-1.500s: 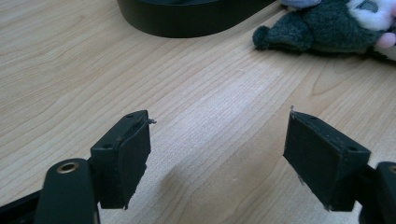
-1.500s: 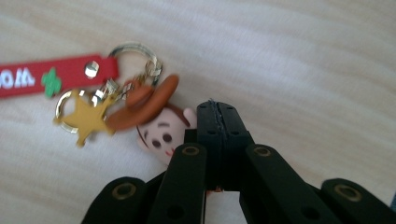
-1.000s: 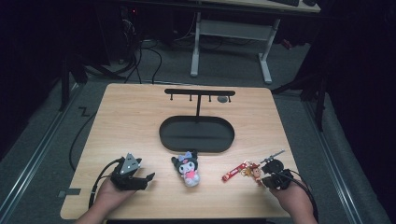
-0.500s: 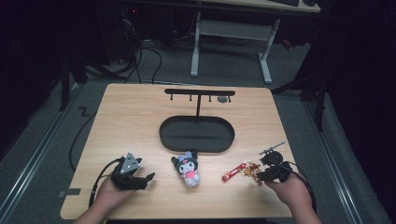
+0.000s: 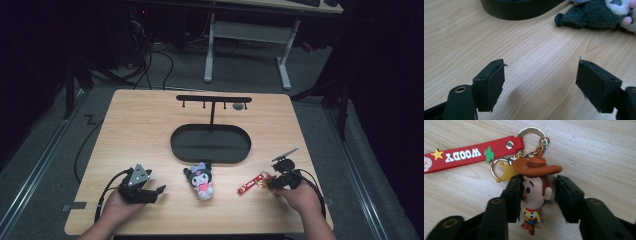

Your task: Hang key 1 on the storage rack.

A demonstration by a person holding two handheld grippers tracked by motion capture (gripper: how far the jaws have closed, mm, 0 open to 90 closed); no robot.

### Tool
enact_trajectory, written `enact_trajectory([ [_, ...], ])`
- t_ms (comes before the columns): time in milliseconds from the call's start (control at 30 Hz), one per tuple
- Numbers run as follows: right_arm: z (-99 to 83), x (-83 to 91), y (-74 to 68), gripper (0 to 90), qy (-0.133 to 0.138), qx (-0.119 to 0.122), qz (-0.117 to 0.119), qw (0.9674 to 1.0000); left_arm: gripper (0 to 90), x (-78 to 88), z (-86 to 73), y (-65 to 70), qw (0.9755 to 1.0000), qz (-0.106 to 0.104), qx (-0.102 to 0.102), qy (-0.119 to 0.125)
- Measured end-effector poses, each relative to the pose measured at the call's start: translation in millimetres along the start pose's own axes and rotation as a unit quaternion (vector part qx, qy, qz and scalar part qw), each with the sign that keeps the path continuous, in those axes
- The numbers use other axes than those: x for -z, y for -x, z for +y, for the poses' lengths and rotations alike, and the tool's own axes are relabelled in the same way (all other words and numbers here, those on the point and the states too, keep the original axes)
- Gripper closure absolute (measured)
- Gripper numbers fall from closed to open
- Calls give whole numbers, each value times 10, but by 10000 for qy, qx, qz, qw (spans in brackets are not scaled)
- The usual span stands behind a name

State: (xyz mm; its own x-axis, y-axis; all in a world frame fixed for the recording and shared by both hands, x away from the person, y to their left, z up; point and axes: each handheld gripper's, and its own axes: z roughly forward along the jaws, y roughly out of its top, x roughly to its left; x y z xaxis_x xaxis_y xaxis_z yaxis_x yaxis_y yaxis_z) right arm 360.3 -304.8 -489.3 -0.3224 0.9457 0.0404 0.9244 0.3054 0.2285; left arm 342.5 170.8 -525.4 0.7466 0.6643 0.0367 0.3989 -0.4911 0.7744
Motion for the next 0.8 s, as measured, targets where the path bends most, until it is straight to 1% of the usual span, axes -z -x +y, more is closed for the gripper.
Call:
enact_trajectory([
  [33,8,1,-6,644,-24,20,9,10000,234,8,-1,6,10000,14,1,4],
  [67,8,1,-6,644,-24,20,9,10000,235,8,-1,6,10000,14,1,4],
  [100,17,-2,-22,660,-21,77,-17,10000,235,16,-2,8,10000,18,-2,0],
  [167,29,0,-57,669,-76,238,-146,9996,236,19,-10,6,10000,30,30,6],
  [233,26,-2,-64,670,-59,257,-124,9996,236,17,-11,4,10000,32,42,11],
  [267,19,13,-70,670,-104,296,-147,9994,236,18,-12,2,10000,31,44,10],
  [367,0,35,-70,671,-119,285,-133,9994,236,35,-12,6,10000,8,37,15],
  [400,-19,50,-70,671,-106,335,-78,9994,237,39,-12,8,10000,9,39,39],
  [467,-25,62,-68,671,-126,348,-78,9993,237,38,-7,5,10000,0,58,44],
  [533,-41,89,-51,672,-64,354,-51,9993,236,25,-3,4,10000,10,74,32],
  [633,-52,166,-33,673,-9,364,-86,9993,234,18,-4,7,9999,51,84,33],
  [667,-52,166,-33,673,-9,364,-86,9993,234,18,-4,7,9999,51,84,33],
  [700,-60,217,-37,673,22,371,-117,9992,234,24,-4,7,9999,59,91,45],
  [800,-67,266,-50,673,33,400,-98,9991,233,31,-4,3,9999,52,90,24],
])
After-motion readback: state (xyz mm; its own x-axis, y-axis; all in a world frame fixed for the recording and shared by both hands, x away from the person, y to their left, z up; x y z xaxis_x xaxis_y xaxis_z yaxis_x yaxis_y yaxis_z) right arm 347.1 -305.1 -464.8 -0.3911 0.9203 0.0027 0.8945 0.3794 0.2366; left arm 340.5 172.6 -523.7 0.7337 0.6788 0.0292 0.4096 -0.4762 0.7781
